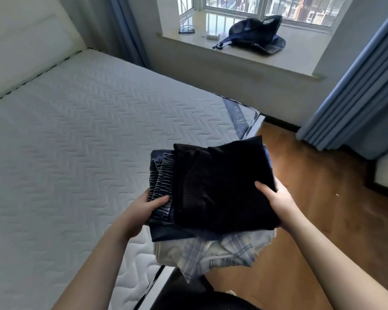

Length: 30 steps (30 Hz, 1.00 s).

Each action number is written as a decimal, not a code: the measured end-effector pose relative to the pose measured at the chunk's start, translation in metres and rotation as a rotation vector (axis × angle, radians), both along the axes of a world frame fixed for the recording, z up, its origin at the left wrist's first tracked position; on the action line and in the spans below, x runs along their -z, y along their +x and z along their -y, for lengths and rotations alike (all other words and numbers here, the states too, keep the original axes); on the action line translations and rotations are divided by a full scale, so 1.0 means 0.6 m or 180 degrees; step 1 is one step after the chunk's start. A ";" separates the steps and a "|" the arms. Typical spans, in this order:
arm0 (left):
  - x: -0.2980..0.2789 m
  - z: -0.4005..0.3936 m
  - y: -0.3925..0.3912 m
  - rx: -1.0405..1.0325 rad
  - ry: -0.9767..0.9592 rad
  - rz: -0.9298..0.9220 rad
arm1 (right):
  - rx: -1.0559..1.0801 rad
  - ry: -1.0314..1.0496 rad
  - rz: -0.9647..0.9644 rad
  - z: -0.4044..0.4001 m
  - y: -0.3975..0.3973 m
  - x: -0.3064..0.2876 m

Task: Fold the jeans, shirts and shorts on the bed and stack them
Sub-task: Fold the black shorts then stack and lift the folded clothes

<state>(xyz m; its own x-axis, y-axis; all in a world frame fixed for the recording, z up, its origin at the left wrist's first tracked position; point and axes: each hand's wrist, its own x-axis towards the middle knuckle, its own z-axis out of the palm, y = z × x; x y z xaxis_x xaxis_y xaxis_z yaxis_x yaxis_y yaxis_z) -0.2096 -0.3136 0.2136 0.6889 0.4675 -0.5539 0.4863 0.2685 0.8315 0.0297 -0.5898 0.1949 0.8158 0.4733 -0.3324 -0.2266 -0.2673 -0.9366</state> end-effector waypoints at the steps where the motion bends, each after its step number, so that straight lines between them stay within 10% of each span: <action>1: 0.005 -0.011 0.014 0.0015 0.0001 -0.0011 | 0.0017 -0.0010 0.0001 -0.009 0.011 0.004; 30: 0.053 -0.136 0.611 0.0701 0.0075 -0.0286 | 0.0378 -0.0131 -0.0173 -0.093 0.504 0.065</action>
<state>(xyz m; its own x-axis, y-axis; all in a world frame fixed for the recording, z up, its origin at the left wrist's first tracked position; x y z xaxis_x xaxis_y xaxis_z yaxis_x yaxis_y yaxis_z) 0.1572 -0.2320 0.1819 0.7241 0.3251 -0.6083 0.6033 0.1288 0.7870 0.3320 -0.5342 0.1562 0.8456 0.3595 -0.3947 -0.3089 -0.2735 -0.9109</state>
